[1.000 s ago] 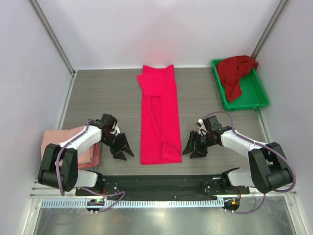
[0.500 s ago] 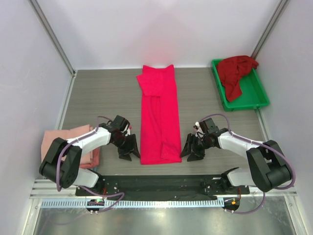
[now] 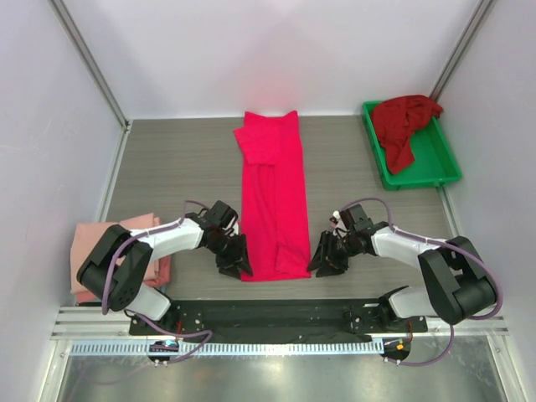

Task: Fold and stack the t-shirts
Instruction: Fold the tshirt

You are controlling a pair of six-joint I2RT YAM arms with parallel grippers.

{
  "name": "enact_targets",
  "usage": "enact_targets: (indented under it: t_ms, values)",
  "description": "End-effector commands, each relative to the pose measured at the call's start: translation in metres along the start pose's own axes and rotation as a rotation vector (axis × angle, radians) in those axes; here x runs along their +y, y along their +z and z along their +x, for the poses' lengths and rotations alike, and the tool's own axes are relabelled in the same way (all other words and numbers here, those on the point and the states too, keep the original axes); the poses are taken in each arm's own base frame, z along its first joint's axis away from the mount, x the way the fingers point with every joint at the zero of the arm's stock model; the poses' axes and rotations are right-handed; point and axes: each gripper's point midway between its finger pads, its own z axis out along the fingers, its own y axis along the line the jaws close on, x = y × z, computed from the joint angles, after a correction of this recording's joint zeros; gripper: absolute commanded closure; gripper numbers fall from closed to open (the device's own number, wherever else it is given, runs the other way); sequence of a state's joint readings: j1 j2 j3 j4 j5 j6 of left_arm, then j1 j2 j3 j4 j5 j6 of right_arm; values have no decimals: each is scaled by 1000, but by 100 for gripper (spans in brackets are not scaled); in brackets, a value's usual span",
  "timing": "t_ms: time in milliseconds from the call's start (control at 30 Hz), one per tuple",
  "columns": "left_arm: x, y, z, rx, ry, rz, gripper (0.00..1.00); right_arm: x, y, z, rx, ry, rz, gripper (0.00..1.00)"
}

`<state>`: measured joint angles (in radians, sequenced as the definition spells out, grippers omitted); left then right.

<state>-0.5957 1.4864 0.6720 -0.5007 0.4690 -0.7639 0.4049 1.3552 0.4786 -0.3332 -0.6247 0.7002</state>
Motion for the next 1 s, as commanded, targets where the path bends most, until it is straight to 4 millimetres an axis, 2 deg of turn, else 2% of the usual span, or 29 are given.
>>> enact_targets:
  t_ms: [0, 233, 367, 467, 500, 533, 600, 733, 767, 800, 967]
  values:
    - [7, 10, -10, -39, 12, -43, 55, -1, 5, 3, 9, 3, 1, 55]
    - [13, 10, -8, -42, 12, -65, 57, 3, 12, 3, 11, 2, -11, 55]
    - [15, 10, -7, -42, 9, -71, 65, 5, 15, 4, 22, -7, -22, 56]
    - [16, 8, -8, -50, 9, -78, 83, 5, 16, 5, 28, -12, -30, 65]
    - [17, 7, -9, -55, 12, -82, 95, 7, 16, 6, 29, -16, -38, 78]
    - [17, 7, -10, -60, 13, -87, 100, 8, 15, 5, 21, -26, -40, 97]
    - [16, 3, -13, -79, 22, -82, 100, 7, 12, 5, 17, -37, -30, 99]
    - [15, -16, -34, -151, 63, -83, 100, 17, -2, 3, -5, -132, -41, 98]
    - [8, -25, -46, -192, 90, -68, 100, 30, -11, -2, -26, -174, -58, 99]
    - [2, -33, -52, -225, 128, -59, 100, 34, -16, -6, -39, -223, -63, 98]
    - [-10, -57, -71, -307, 217, -79, 100, 72, -40, -33, -123, -326, -111, 98]
